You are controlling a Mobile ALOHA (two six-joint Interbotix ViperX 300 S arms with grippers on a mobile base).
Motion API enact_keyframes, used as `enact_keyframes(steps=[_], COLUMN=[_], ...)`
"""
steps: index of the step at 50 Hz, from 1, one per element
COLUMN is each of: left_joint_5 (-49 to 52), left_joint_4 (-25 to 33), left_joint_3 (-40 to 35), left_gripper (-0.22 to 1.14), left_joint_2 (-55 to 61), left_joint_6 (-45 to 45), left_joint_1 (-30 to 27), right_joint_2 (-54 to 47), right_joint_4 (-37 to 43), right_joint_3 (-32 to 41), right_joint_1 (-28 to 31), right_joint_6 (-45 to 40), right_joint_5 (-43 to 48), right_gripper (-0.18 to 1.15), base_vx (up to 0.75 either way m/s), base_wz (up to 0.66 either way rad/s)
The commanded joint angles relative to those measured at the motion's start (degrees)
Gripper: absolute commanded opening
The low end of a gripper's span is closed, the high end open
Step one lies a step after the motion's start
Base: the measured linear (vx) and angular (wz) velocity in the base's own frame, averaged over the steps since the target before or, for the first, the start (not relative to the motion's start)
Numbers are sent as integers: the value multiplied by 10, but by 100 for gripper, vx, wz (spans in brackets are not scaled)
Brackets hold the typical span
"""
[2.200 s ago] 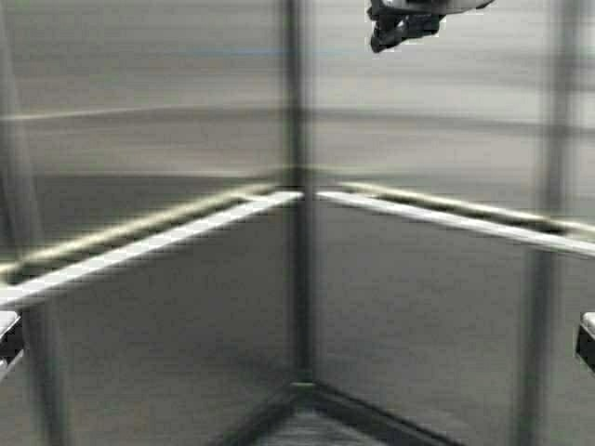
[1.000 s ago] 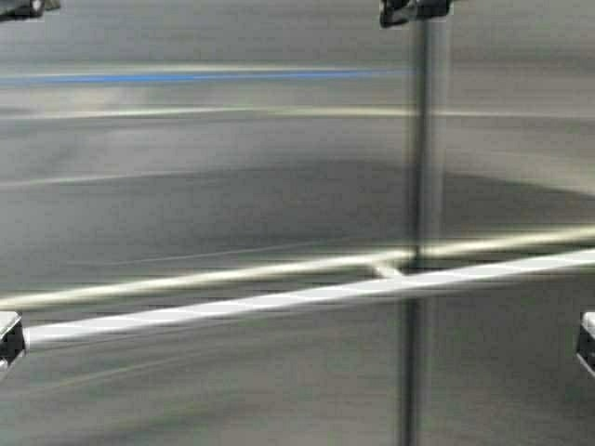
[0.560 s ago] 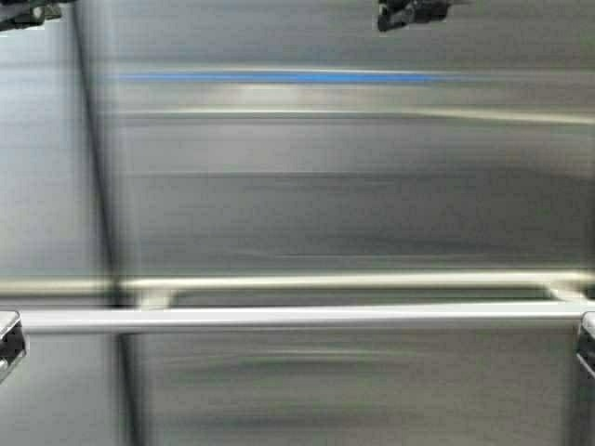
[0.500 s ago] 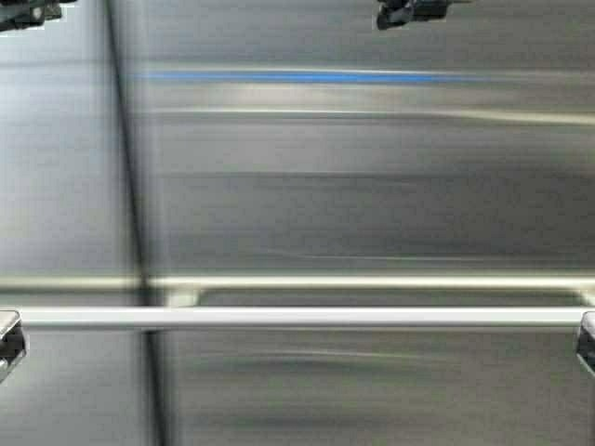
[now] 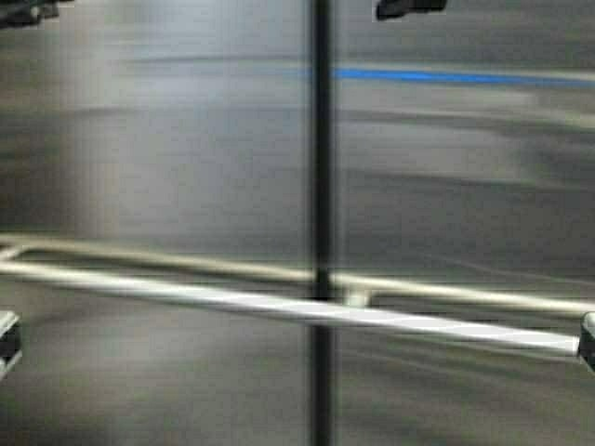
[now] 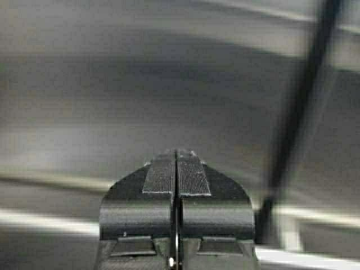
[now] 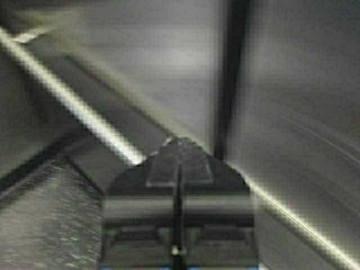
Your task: Navigate to elevator, push the call button, then enter the elevator
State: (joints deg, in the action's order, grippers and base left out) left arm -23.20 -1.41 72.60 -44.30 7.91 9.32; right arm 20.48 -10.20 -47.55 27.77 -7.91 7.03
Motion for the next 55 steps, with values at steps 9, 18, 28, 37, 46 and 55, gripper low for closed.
enact_keyframes(steps=[9, 18, 28, 37, 46, 55], left_joint_5=[-4, -4, -4, -4, -4, -4], left_joint_4=[-2, -2, -3, 0, -1, -1], left_joint_3=[-18, -20, -17, -8, -4, -8], left_gripper=[3, 3, 3, 3, 3, 3], left_joint_2=[9, 9, 11, 7, -5, -4], left_joint_6=[3, 1, 4, 10, 14, 12], left_joint_1=[1, 0, 1, 1, 1, 1], right_joint_2=[11, 12, 10, 4, -11, -15], right_joint_4=[1, 1, 1, 1, 1, 1], right_joint_3=[5, 0, 0, -3, 1, 6], right_joint_1=[-1, -4, -9, -9, -10, -10], right_joint_6=[-1, 3, 2, 1, 2, 2], right_joint_5=[6, 6, 7, 12, 23, 24], right_gripper=[6, 6, 6, 6, 6, 6], base_vx=[4, 5, 9, 11, 11, 11], base_wz=[35, 34, 37, 36, 30, 32])
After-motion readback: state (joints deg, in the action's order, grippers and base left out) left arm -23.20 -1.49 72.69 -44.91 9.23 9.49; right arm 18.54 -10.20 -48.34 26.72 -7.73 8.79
